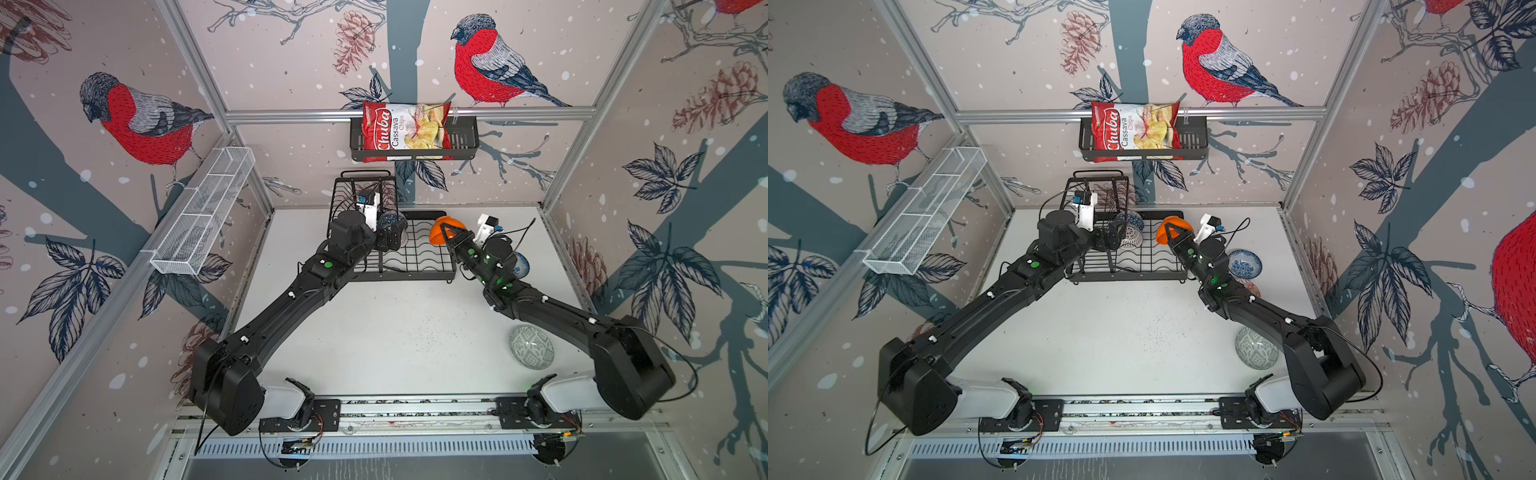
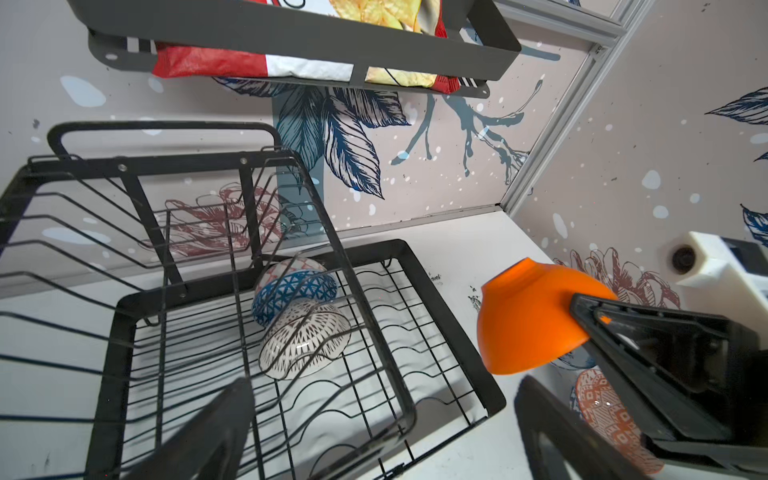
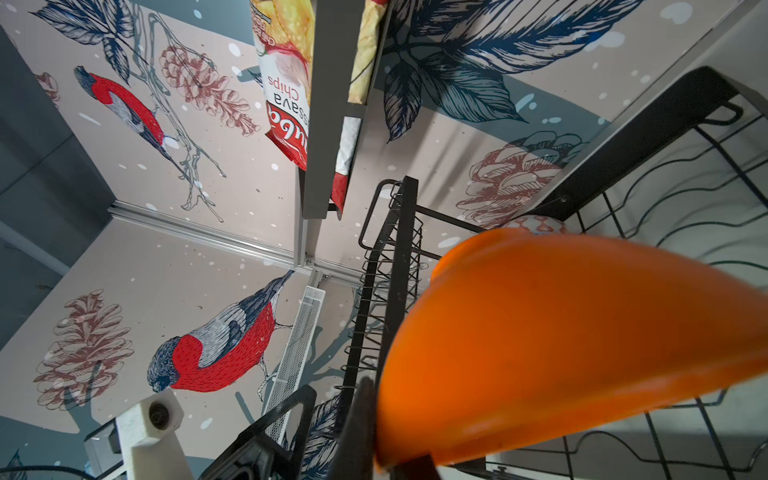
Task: Load the bowls into the dish rack
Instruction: 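Move the orange bowl over the rack with the right gripper while left gripper follows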
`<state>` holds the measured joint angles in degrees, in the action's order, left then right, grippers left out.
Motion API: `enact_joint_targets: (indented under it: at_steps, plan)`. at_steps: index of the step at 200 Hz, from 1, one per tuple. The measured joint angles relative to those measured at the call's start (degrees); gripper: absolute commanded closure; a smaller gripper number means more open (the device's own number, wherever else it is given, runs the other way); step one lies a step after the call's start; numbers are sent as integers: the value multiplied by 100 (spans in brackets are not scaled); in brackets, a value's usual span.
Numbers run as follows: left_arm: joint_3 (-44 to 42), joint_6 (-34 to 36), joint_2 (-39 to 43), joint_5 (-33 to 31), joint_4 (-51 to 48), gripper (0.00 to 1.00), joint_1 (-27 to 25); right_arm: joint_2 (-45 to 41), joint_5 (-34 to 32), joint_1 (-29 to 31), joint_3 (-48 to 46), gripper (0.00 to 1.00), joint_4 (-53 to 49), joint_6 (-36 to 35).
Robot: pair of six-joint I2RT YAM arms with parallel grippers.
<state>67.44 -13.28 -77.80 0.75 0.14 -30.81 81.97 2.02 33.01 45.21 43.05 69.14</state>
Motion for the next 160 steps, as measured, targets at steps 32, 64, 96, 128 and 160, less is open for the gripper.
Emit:
enact_joint_targets:
  at_steps: [32,64,96,128,160]
  plan:
    - [-2,-31,44,90,-59,2,33,435,160,-2,0,100,267,4]
    - [-101,-76,114,70,-57,2,42,782,299,44,144,100,407,4]
    - [-138,-87,125,61,-57,2,48,1121,415,76,319,100,507,17]
    - [-238,-136,232,61,-26,2,48,1547,498,138,483,100,560,157]
    - [-317,-131,319,24,83,2,48,1928,581,260,761,100,614,289]
